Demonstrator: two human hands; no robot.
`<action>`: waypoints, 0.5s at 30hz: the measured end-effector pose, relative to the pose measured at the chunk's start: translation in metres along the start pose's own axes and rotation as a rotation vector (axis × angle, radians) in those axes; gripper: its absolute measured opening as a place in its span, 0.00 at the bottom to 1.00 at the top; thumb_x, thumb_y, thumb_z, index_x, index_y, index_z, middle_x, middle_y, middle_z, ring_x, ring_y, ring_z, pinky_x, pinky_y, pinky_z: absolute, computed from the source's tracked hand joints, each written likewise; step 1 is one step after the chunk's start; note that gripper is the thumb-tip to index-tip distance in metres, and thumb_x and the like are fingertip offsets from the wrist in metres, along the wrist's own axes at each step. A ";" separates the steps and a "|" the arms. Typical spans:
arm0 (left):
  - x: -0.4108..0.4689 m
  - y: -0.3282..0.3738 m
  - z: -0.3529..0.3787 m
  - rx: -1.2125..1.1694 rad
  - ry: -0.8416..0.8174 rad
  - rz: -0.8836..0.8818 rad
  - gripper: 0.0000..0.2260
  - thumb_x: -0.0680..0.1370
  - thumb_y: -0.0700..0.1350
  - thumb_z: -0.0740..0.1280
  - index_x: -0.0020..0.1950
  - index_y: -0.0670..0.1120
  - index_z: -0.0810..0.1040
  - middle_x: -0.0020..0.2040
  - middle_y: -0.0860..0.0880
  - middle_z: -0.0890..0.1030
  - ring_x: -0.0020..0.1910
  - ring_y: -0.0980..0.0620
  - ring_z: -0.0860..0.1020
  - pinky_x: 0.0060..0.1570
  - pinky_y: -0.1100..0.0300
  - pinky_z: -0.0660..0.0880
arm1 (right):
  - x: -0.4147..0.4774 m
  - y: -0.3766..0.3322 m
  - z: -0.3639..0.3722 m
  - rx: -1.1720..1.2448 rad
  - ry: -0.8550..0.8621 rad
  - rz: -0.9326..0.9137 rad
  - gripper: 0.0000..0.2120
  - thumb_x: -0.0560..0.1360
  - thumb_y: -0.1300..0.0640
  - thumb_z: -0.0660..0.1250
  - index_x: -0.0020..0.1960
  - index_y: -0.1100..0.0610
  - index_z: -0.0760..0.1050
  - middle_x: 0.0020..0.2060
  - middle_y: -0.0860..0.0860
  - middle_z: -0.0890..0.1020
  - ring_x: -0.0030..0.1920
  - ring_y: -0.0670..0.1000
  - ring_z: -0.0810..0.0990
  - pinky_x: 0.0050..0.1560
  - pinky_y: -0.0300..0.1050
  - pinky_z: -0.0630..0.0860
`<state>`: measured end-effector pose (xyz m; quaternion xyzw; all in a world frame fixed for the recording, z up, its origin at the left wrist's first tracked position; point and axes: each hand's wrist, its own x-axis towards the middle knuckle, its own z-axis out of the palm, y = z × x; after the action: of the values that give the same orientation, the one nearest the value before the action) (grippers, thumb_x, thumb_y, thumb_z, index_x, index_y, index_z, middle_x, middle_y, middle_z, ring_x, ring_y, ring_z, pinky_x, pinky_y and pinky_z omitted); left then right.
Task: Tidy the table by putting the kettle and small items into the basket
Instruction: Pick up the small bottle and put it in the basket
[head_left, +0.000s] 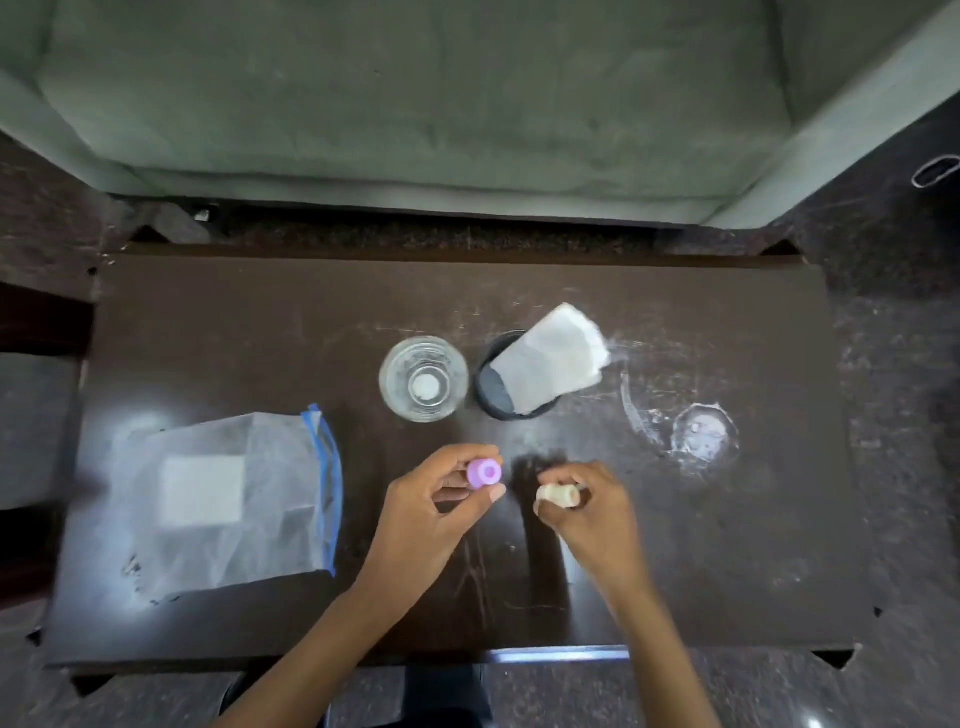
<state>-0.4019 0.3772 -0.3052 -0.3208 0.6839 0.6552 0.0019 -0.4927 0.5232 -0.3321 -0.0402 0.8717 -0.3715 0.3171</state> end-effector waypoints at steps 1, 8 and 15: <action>-0.003 0.001 -0.007 -0.016 0.015 0.003 0.14 0.71 0.39 0.72 0.51 0.55 0.80 0.49 0.57 0.84 0.49 0.57 0.82 0.50 0.67 0.76 | -0.013 -0.012 0.005 0.117 -0.002 0.009 0.13 0.60 0.64 0.70 0.35 0.45 0.79 0.38 0.47 0.78 0.38 0.48 0.78 0.39 0.34 0.72; -0.034 0.002 -0.106 0.004 0.220 0.019 0.14 0.71 0.42 0.72 0.51 0.59 0.79 0.49 0.62 0.83 0.46 0.61 0.82 0.47 0.69 0.76 | -0.062 -0.142 0.063 0.249 -0.132 -0.183 0.03 0.61 0.55 0.63 0.29 0.53 0.71 0.23 0.48 0.70 0.26 0.44 0.66 0.28 0.33 0.64; -0.058 -0.004 -0.248 0.187 0.483 0.090 0.11 0.73 0.51 0.70 0.55 0.61 0.78 0.49 0.63 0.81 0.46 0.62 0.80 0.48 0.64 0.77 | -0.067 -0.257 0.174 -0.139 -0.366 -0.569 0.08 0.69 0.54 0.72 0.45 0.43 0.78 0.30 0.31 0.76 0.34 0.39 0.75 0.36 0.31 0.69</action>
<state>-0.2503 0.1801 -0.2488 -0.4357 0.7357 0.4930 -0.1607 -0.3804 0.2507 -0.2148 -0.3692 0.7774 -0.3713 0.3485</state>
